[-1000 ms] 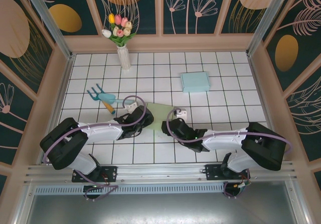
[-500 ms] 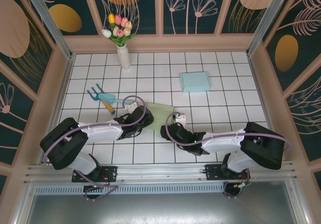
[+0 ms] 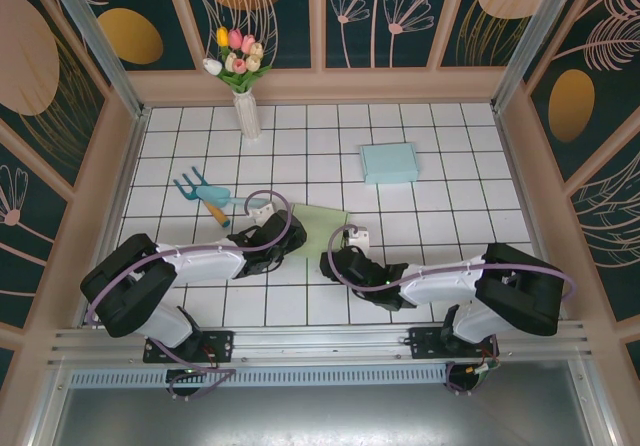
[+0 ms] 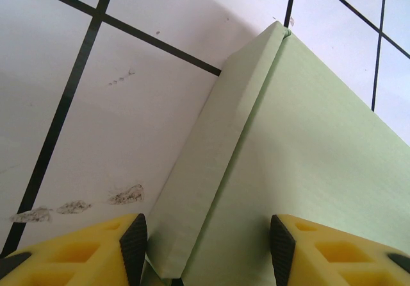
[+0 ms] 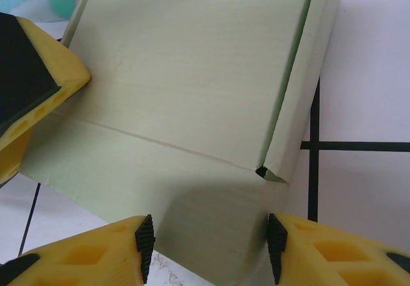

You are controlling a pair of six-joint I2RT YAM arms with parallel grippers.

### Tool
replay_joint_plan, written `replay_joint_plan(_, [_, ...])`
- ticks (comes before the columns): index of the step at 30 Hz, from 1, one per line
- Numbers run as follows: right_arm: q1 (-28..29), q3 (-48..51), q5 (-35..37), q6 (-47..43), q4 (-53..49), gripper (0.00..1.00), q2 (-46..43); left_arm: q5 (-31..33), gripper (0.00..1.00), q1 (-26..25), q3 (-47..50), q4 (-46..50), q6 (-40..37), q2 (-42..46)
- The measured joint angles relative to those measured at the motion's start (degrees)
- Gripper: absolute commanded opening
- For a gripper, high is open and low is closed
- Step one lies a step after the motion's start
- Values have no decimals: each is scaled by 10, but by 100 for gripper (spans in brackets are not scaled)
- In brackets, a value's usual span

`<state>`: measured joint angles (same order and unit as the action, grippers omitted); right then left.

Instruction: Fold the paper box

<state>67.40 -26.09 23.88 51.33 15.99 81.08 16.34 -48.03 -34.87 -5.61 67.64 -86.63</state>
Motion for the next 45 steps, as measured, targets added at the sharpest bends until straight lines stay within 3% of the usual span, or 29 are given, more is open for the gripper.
replay_joint_plan(31, [5, 7, 40, -57, 45, 45, 42, 15, 55, 0, -4, -14, 2, -13])
replay_joint_plan(45, [11, 29, 96, -124, 162, 44, 121, 21, 55, 0, -4, -22, 2, -18])
